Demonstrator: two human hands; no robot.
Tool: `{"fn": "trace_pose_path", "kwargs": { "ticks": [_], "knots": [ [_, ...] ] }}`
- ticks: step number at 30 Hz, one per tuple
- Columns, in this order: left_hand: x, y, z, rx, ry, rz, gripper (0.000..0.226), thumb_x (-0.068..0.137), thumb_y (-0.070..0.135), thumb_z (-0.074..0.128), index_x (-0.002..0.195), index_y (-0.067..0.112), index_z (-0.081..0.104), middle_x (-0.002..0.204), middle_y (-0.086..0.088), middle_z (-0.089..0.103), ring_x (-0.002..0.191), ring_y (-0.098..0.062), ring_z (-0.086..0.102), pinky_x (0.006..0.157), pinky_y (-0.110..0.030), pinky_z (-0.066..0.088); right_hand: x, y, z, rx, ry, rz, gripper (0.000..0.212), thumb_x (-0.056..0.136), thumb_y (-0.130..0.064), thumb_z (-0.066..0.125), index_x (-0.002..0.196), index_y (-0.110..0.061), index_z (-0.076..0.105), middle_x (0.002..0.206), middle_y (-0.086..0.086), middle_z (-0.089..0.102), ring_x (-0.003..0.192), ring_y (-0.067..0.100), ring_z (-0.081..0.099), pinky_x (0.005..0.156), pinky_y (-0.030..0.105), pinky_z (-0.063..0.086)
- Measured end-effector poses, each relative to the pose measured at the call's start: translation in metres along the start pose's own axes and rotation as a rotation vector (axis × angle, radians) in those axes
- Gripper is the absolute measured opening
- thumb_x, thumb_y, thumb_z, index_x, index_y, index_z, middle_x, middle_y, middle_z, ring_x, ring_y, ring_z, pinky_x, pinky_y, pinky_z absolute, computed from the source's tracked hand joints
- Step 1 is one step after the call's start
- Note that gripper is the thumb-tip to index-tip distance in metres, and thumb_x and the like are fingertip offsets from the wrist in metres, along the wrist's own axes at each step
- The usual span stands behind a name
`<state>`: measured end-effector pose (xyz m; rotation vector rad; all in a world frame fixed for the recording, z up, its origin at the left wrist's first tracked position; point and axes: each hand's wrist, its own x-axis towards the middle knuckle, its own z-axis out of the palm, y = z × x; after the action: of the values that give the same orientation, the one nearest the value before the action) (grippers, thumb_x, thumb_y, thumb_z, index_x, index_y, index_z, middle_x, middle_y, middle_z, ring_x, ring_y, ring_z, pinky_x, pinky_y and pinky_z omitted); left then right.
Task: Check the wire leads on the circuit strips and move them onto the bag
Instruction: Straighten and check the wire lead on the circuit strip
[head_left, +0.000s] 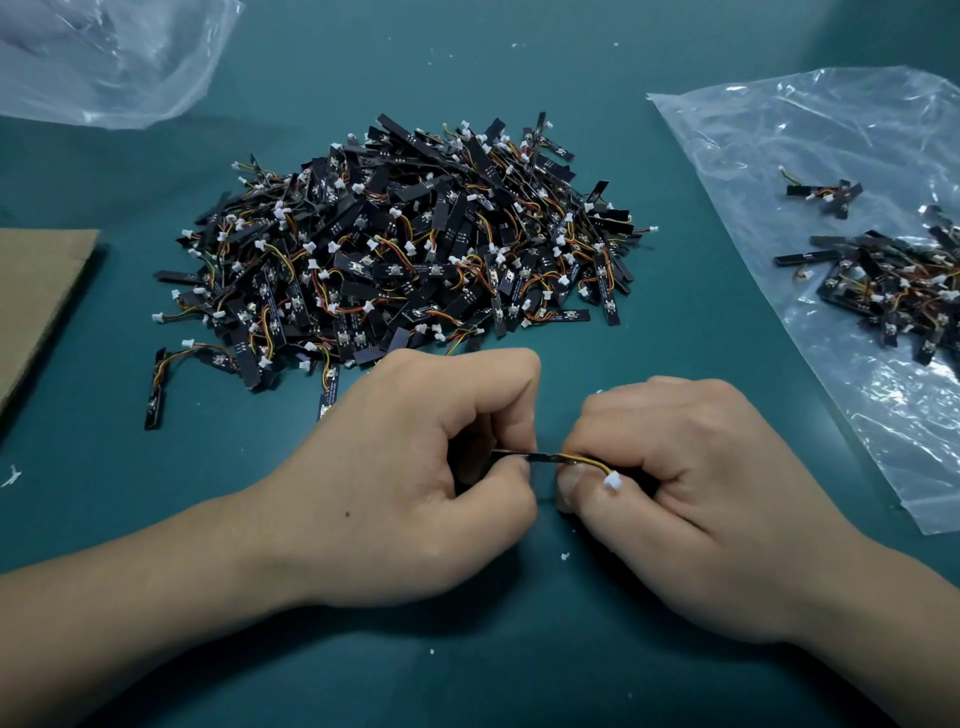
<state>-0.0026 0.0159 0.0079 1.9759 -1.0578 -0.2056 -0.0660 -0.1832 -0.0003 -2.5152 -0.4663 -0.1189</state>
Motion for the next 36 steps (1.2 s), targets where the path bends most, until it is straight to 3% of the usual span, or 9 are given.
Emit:
{"fn": "trace_pose_path", "kwargs": {
  "ticks": [8, 13, 18, 24, 31, 36],
  "knots": [
    [-0.0006, 0.0006, 0.0000, 0.010, 0.013, -0.023, 0.013, 0.076, 0.011, 0.061, 0.070, 0.018, 0.051, 0.057, -0.002, 0.051, 0.053, -0.022, 0.048, 0.049, -0.034, 0.039, -0.0009, 0.0008, 0.0004, 0.009, -0.002, 0.003, 0.035, 0.090, -0.033, 0.046, 0.062, -0.013, 0.054, 0.059, -0.003, 0.046, 0.058, 0.023, 0.046, 0.059, 0.045, 0.042],
    [-0.0002, 0.0006, -0.0002, 0.027, 0.010, -0.027, 0.013, 0.078, 0.011, 0.061, 0.071, 0.016, 0.051, 0.058, -0.003, 0.053, 0.055, -0.024, 0.050, 0.051, -0.038, 0.040, -0.0001, 0.0023, 0.0015, 0.015, -0.002, 0.000, 0.037, 0.090, -0.034, 0.045, 0.063, -0.011, 0.056, 0.059, -0.002, 0.047, 0.059, 0.025, 0.048, 0.059, 0.045, 0.042],
    [0.0001, 0.0011, -0.0009, 0.021, 0.025, -0.037, 0.013, 0.077, 0.010, 0.063, 0.071, 0.017, 0.053, 0.056, -0.001, 0.050, 0.052, -0.019, 0.047, 0.048, -0.025, 0.036, -0.0009, 0.0034, 0.0013, 0.047, -0.005, -0.020, 0.041, 0.093, -0.035, 0.044, 0.064, -0.011, 0.059, 0.059, -0.002, 0.049, 0.058, 0.024, 0.048, 0.060, 0.044, 0.041],
    [0.0004, 0.0016, -0.0022, -0.013, 0.012, -0.039, 0.013, 0.079, 0.009, 0.064, 0.072, 0.015, 0.055, 0.059, -0.001, 0.054, 0.054, -0.019, 0.050, 0.050, -0.027, 0.039, -0.0010, 0.0057, 0.0008, 0.045, -0.021, -0.029, 0.043, 0.096, -0.035, 0.041, 0.068, -0.011, 0.063, 0.061, -0.002, 0.052, 0.061, 0.022, 0.051, 0.064, 0.042, 0.041],
    [0.0007, 0.0011, -0.0007, -0.049, 0.033, -0.061, 0.012, 0.083, 0.010, 0.061, 0.073, 0.015, 0.055, 0.062, -0.005, 0.059, 0.056, -0.026, 0.055, 0.052, -0.040, 0.043, -0.0002, 0.0056, -0.0008, 0.100, 0.011, -0.056, 0.038, 0.099, -0.034, 0.045, 0.071, -0.016, 0.064, 0.064, -0.008, 0.049, 0.061, 0.015, 0.049, 0.061, 0.040, 0.042],
    [0.0009, 0.0008, -0.0022, -0.127, 0.026, -0.076, 0.014, 0.085, 0.014, 0.066, 0.073, 0.017, 0.058, 0.060, 0.006, 0.057, 0.051, -0.011, 0.049, 0.049, -0.020, 0.038, -0.0003, 0.0074, -0.0025, 0.219, 0.057, -0.044, 0.035, 0.100, -0.030, 0.049, 0.078, -0.014, 0.071, 0.067, -0.007, 0.052, 0.063, 0.012, 0.052, 0.058, 0.034, 0.042]
  ]
}}
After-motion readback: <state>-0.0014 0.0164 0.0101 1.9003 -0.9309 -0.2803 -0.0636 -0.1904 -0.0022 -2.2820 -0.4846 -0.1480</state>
